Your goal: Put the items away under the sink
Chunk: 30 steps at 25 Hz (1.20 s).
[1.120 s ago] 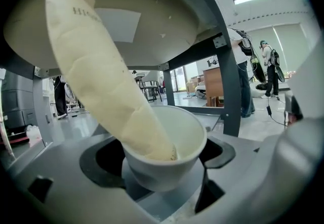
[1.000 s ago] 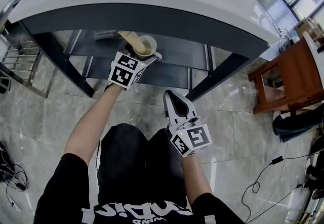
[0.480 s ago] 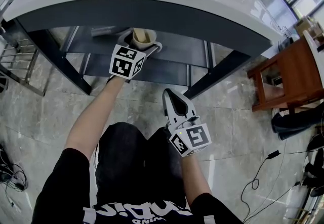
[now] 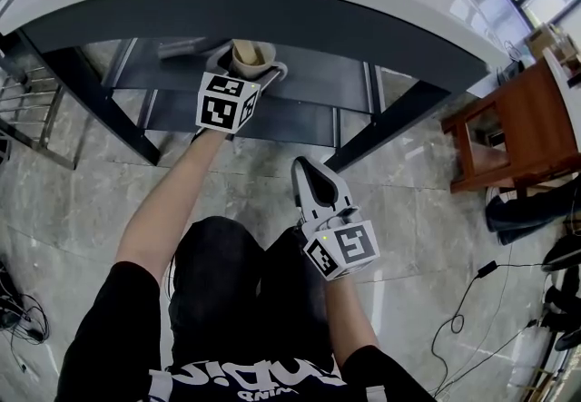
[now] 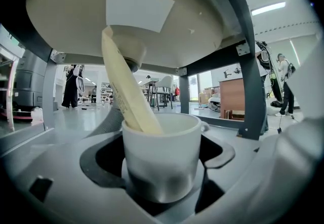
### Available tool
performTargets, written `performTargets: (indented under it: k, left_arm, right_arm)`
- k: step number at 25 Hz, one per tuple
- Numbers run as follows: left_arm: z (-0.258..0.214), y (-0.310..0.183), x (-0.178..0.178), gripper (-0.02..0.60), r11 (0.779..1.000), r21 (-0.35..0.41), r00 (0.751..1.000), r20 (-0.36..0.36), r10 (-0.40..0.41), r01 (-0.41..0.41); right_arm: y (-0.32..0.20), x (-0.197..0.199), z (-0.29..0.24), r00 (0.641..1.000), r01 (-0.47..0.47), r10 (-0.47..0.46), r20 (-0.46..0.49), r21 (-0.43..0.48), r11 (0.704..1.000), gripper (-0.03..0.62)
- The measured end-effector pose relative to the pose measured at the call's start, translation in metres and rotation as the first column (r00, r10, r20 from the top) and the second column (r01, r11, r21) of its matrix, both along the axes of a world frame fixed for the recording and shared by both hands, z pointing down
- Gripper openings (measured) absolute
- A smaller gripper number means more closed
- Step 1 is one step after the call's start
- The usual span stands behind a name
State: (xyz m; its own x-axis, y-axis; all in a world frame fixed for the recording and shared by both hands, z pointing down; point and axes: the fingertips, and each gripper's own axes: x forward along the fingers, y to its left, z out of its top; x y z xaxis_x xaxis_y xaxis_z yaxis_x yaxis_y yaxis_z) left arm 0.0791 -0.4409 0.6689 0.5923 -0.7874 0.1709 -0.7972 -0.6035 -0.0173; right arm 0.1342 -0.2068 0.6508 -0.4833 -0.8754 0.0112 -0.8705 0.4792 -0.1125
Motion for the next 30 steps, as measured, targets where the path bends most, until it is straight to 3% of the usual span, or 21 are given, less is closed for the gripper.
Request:
performTargets:
  k: [7,30]
  left_arm:
    - [0.002,0.002,0.002,0.448,0.999,0.032,0.999,0.024,-0.037,0.036]
    - [-0.002,0.007,-0.004,0.448,0.999,0.010,0.999,0.016,-0.030,0.030]
  right_arm:
    - [0.007,0.011,0.002,1.000,-0.007,0.007,-0.003,-0.002,1.000,0.018]
    - [0.010,0.017,0.007,1.000,-0.020,0.019,-0.016,-0.023,1.000,0.018]
